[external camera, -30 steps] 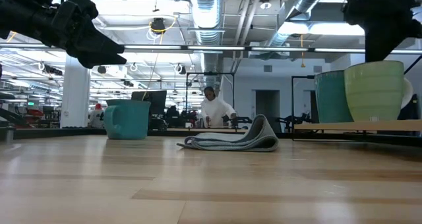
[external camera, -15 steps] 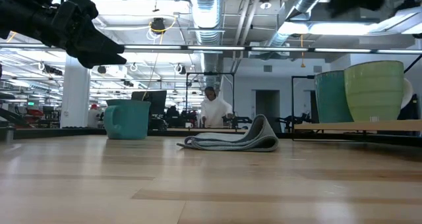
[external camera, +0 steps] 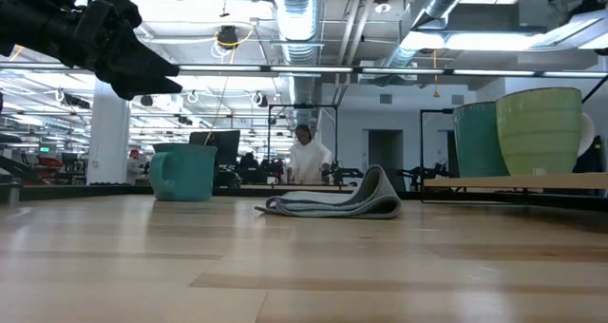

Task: Stack small to large cups/mugs on shelf
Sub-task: Put the blue mug on the shelf

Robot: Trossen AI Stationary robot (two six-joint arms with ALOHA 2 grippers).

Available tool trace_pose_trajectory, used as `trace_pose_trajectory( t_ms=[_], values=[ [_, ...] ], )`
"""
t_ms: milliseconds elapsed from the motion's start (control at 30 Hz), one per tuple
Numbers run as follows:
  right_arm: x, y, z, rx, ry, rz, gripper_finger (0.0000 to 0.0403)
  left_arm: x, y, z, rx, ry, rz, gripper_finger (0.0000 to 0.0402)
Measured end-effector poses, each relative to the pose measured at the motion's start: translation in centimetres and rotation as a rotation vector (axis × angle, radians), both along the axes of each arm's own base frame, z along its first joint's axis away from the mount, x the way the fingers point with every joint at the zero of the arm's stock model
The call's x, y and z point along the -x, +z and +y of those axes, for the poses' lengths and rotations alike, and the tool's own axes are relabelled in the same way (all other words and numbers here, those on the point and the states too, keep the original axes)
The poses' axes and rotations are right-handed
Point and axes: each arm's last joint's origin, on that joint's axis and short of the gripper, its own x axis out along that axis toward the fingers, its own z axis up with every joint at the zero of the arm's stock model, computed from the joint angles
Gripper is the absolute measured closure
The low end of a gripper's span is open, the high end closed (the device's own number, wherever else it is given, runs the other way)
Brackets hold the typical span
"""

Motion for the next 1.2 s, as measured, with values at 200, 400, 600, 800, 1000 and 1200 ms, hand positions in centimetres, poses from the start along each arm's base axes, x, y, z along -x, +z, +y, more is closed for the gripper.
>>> trace_pose_trajectory(
  t_ms=[200,400,600,800,1000,1200],
  values=[
    [0.7,0.1,0.0,0.083,0.022,0.02,0.0294,0.0,0.0,0.0,0.002,0.0,0.0,0.012],
    [3.8,-2.5,0.0,0.094,0.022,-0.019,0.0307,0.0,0.0,0.0,0.004,0.001,-0.001,0.012],
    [7.7,-5.9,0.1,0.073,0.018,-0.149,0.031,0.0,0.0,0.0,0.002,0.001,0.0,0.012],
    [10.9,-9.4,0.2,0.065,0.013,-0.231,0.031,0.0,0.0,0.0,-0.006,-0.001,0.002,0.012],
    [12.9,-12.3,0.2,0.06,0.008,-0.346,0.031,0.0,0.0,0.0,-0.007,-0.001,0.003,0.012],
    [12.5,-15.0,0.2,0.065,0.008,-0.346,0.031,0.0,0.0,0.0,-0.021,-0.004,0.006,0.012]
  ],
)
